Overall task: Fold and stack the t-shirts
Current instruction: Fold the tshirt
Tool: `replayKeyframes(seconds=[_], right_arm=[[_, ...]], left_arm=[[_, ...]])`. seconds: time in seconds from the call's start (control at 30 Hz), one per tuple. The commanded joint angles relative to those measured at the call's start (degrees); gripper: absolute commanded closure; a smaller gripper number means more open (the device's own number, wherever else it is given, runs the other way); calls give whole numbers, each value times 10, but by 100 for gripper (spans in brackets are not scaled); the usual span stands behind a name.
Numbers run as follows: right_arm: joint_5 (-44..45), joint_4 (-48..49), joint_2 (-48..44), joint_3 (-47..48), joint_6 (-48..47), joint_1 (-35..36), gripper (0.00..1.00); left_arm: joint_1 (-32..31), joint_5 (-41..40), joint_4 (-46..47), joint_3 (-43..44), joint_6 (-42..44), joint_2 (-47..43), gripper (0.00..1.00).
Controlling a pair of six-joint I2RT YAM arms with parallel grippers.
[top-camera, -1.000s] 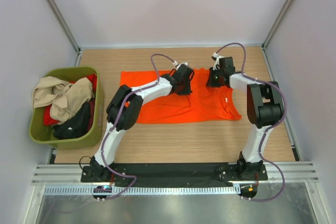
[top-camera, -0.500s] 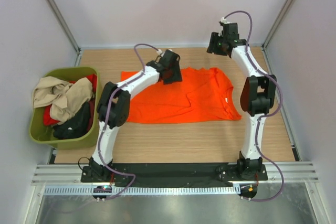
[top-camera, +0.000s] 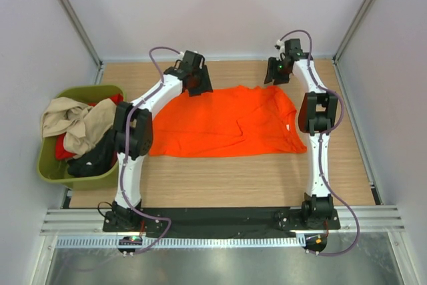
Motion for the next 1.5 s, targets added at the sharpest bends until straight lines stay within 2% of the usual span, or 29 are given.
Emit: replayKeyframes(seconds=[0.0,0.1,0.23,0.27,0.3,0.37,0.43,0.47,0.6,0.77,0.87,0.97,1.0,1.03,1.07,1.13,1.27,1.47], right_arm=[[-61,-50,13,8,-38,-1,51],[-79,-45,4,-10,-39,-9,77],[-128,-24,-8,-15,-24,-18,89],[-131,-19,-10,-15,-19,-18,98],[-134,-12,-14,-17,-14,-18,99],[-139,16,-22,-21,-7,-18,99],[-139,81,-59,-81,11,-18,99],[-141,109,-76,-82,14,-18,99],[-138,279,-182,-230,24,-18,99],[-137,362,-287,-373,1,-18,99],[-136,392,-318,-418,-3,-18,99],[-130,362,-299,-404,-2,-18,99],[-117,322,-287,-370,-1,-18,95],[-109,296,-270,-348,-2,-18,77],[-101,242,-242,-306,-9,-18,70],[-94,196,-212,-270,-24,-18,63],[-93,110,-146,-189,-46,-18,59],[-73,33,-95,-144,-108,-18,57]], left_arm=[[0,3,2,-11,10,5,46],[12,-1,-3,-14,-3,19,46],[35,-35,-18,-7,-6,36,46],[45,-35,-19,-5,-5,38,46],[48,-35,-18,-3,-4,42,46],[55,-30,-22,2,-3,51,46],[61,-33,-23,5,-3,57,46],[61,-34,-23,5,-2,60,46],[60,-41,-25,-2,-8,74,45],[60,-53,-26,-15,-16,91,45],[60,-55,-26,-25,-15,88,45],[60,-52,-27,-34,-12,84,45],[60,-51,-27,-36,-12,79,45],[60,-44,-24,-37,-12,78,45],[61,-40,-23,-41,-10,75,45],[61,-30,-20,-44,-8,71,45],[61,-30,-19,-44,-5,71,45],[61,-26,-20,-42,-8,76,45]])
